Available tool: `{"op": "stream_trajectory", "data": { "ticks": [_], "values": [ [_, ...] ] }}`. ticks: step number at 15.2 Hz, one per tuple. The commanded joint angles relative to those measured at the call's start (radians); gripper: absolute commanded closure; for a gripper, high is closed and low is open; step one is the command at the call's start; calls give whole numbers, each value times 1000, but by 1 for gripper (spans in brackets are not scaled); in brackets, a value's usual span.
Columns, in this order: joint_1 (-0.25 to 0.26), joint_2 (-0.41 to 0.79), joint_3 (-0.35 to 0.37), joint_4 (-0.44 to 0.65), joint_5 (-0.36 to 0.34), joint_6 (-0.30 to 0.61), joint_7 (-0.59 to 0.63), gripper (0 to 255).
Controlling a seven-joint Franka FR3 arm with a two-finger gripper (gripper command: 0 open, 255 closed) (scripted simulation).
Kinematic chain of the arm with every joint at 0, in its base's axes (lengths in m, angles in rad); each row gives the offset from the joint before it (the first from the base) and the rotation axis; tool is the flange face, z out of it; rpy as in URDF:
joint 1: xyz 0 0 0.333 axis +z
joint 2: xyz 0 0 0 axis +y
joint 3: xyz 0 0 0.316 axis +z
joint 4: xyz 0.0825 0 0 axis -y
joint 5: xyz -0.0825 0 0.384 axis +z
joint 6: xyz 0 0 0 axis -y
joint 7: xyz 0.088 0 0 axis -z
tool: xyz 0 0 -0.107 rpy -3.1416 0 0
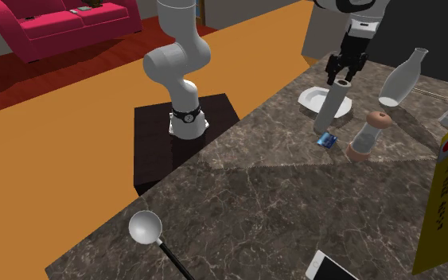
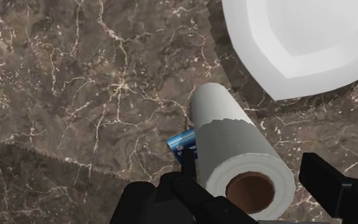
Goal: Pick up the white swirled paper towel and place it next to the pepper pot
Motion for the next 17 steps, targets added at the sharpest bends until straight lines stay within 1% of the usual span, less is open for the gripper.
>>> {"op": "stream_trajectory", "data": {
  "ticks": [1, 5, 9, 17],
  "values": [
    [0, 0, 0, 0, 0, 0, 0, 0],
    [0, 0, 0, 0, 0, 0, 0, 0],
    [-1, -33, 14, 97, 37, -116, -25, 0],
    [-1, -33, 14, 97, 37, -116, -25, 0]
  ]
}}
